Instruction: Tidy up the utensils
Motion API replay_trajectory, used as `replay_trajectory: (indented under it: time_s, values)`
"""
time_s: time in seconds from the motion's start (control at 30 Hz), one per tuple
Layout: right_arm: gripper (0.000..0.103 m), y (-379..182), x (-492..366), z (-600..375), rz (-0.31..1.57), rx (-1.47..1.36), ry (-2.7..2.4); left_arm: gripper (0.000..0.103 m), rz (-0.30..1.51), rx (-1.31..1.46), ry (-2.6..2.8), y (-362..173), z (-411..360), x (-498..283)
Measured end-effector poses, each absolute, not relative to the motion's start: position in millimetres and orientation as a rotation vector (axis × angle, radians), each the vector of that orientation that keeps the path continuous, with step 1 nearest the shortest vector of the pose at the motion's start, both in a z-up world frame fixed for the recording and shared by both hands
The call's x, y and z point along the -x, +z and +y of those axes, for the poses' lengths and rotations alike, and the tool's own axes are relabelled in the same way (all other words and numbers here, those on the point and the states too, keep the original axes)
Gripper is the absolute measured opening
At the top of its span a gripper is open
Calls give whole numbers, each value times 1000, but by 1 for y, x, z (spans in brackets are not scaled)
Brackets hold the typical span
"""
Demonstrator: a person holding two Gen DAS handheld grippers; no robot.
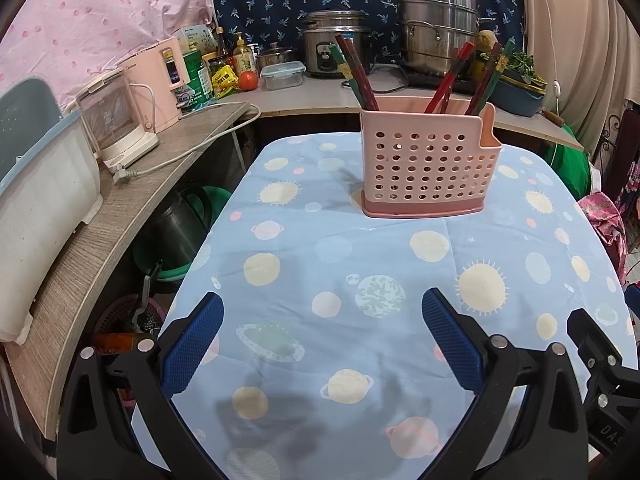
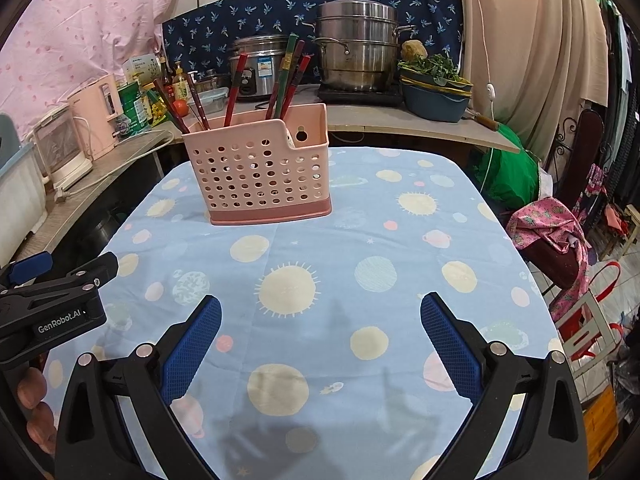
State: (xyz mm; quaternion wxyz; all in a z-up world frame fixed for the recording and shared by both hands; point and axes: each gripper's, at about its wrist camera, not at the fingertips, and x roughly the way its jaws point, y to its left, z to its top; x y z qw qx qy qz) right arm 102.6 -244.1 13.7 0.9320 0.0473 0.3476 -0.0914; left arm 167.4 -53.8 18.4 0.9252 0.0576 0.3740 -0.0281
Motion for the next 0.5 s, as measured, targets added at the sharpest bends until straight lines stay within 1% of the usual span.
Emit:
replay_trajectory:
  time_s: [0.5]
  values:
    - [96,16,-103,-245,709,-95,-201,95,754,-125,-60,23,-56,-171]
